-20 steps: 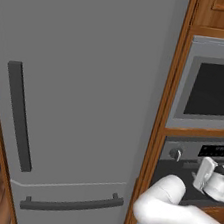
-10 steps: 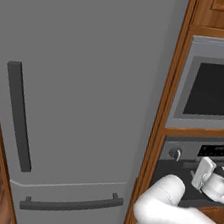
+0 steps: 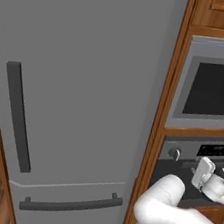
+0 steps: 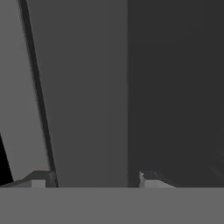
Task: Take the fish from the oven and place it on the plate on the counter.
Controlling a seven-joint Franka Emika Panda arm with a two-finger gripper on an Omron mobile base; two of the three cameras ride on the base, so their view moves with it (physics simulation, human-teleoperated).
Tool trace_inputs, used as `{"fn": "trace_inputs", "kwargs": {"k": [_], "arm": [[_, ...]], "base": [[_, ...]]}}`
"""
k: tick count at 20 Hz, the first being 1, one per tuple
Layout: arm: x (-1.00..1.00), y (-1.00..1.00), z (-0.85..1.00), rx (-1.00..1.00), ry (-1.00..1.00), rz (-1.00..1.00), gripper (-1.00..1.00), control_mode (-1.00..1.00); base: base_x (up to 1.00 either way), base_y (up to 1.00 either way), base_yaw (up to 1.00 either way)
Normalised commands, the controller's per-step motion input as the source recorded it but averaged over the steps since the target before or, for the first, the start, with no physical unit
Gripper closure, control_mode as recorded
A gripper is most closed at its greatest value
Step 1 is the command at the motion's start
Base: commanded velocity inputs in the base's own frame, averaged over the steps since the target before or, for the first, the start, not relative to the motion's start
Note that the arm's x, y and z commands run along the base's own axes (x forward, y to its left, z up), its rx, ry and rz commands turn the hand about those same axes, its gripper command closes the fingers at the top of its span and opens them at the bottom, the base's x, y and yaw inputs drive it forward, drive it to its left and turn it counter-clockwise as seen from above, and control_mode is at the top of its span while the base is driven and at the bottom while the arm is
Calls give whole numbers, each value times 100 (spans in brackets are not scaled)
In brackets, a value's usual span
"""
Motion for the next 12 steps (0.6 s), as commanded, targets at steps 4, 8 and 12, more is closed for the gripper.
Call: {"fn": "trace_inputs", "kwargs": {"k": [4, 8, 12], "arm": [[20, 0, -3, -3, 35, 0, 100, -100], [-31, 0, -28, -17, 63, 0, 100, -100], [-94, 0, -66, -24, 66, 0, 100, -100]], "base": [[0, 0, 0], [0, 0, 0], [0, 0, 0]]}}
